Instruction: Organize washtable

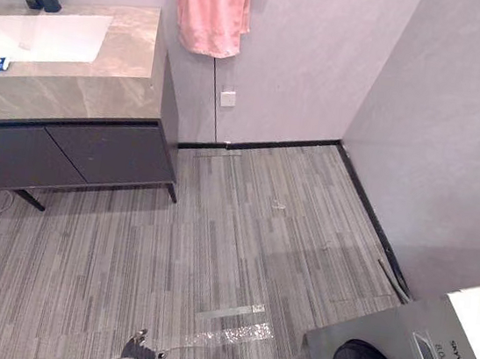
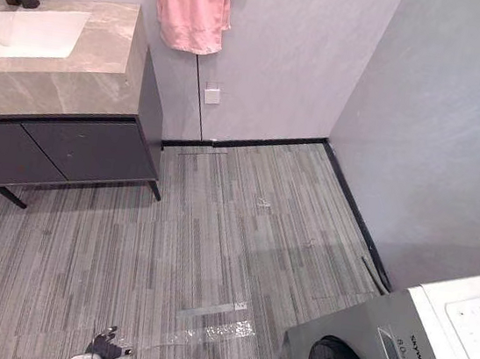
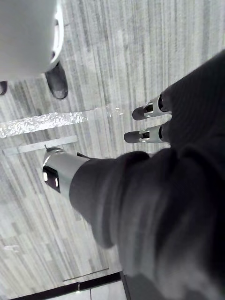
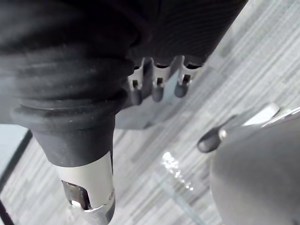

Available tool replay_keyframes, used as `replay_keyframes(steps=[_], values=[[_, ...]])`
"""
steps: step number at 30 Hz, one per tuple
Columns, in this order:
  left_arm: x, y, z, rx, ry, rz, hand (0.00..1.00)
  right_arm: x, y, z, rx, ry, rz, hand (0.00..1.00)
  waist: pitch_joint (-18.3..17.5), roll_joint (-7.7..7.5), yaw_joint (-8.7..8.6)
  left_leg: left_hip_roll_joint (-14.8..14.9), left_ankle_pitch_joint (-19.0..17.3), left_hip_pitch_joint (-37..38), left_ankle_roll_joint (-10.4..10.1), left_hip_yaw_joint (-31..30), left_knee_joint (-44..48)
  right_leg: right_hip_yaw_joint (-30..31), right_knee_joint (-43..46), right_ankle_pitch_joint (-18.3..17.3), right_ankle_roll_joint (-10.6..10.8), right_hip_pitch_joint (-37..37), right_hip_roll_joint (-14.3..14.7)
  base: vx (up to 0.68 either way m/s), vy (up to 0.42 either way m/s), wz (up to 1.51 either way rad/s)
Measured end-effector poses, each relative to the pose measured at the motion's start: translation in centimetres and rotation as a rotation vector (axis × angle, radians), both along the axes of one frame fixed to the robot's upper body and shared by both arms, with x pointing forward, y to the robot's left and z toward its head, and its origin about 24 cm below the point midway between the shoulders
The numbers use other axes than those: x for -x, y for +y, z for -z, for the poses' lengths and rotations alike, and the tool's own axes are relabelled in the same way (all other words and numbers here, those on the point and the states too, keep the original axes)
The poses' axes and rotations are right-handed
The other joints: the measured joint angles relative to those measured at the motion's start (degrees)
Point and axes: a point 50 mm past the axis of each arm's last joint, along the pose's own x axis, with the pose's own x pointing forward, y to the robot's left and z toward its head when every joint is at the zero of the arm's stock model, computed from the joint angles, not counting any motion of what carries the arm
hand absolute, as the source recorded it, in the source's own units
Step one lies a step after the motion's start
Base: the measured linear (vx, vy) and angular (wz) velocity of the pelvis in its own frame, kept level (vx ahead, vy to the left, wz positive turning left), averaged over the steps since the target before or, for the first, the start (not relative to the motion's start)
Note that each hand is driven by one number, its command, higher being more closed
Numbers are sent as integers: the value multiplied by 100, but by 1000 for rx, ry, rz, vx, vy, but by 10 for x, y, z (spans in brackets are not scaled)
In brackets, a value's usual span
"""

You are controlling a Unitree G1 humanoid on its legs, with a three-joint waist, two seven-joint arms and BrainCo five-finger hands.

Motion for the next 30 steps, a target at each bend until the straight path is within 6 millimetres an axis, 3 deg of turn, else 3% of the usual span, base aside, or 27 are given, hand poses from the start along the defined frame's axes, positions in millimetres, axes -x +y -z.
replay_keyframes(steps=[3, 16, 20, 22, 23, 25, 27, 29, 30], values=[[-3, -12, 1, 37, -7, 16, 0, -1, 0, 0, 0, -1, -2, 0, 4, 7, 1, 5, 0, 24, 0, -6, 9, -15, -1, 2, -1, 38, 0, 0, 0, 0], [-5, -16, 0, 40, -23, 20, 0, -3, 0, -1, 5, -12, -10, 0, 47, 63, 13, 7, 3, 43, 2, -181, 8, -212, -25, -22, 10, 160, -5, 24, -5, 6], [-6, -14, 0, 40, -30, -1, 0, -8, 4, -2, 4, -27, -31, 0, 162, 10, -5, -4, -53, 25, -84, -405, 133, -467, 381, -324, -82, 104, -46, 23, -27, 30], [-13, -7, -4, 25, -63, -15, 0, -11, 7, -2, 1, -36, -52, 0, 290, -117, 7, 49, -488, -375, -300, -450, 1070, -556, 768, -594, -142, -7, -99, -18, -68, 41], [-18, -4, -6, 27, -89, -39, 0, -14, 7, -3, 7, -44, -64, 0, 407, -153, 51, 165, -740, -781, -394, -382, 2020, -604, 920, -718, -214, -43, -94, -71, -86, 28], [-27, -1, -11, 33, -138, -90, 0, -17, 6, -4, 18, -47, -88, 0, 540, -177, 181, 397, -838, -1510, -428, -140, 3503, -526, 1048, -852, -327, 52, -73, -17, -79, 1], [-26, -3, -10, 33, -136, -110, 0, -23, 3, -5, 34, -56, -122, 0, 586, -90, 144, 484, -959, -1691, -371, -153, 3693, -508, 1057, -932, -352, 188, -62, 78, 28, -11], [-27, -7, -11, 42, -146, -115, 0, -23, -2, -6, 50, -53, -137, 0, 616, 20, 157, 545, -930, -1904, -384, -185, 3177, -392, 1055, -1053, -301, 288, -115, 143, 154, -21], [-29, -6, -11, 46, -156, -127, 0, -26, -3, -7, 55, -55, -152, 0, 633, 49, 164, 537, -778, -2041, -529, -291, 2523, -323, 1024, -1127, -242, 317, -180, 157, 161, -19]])
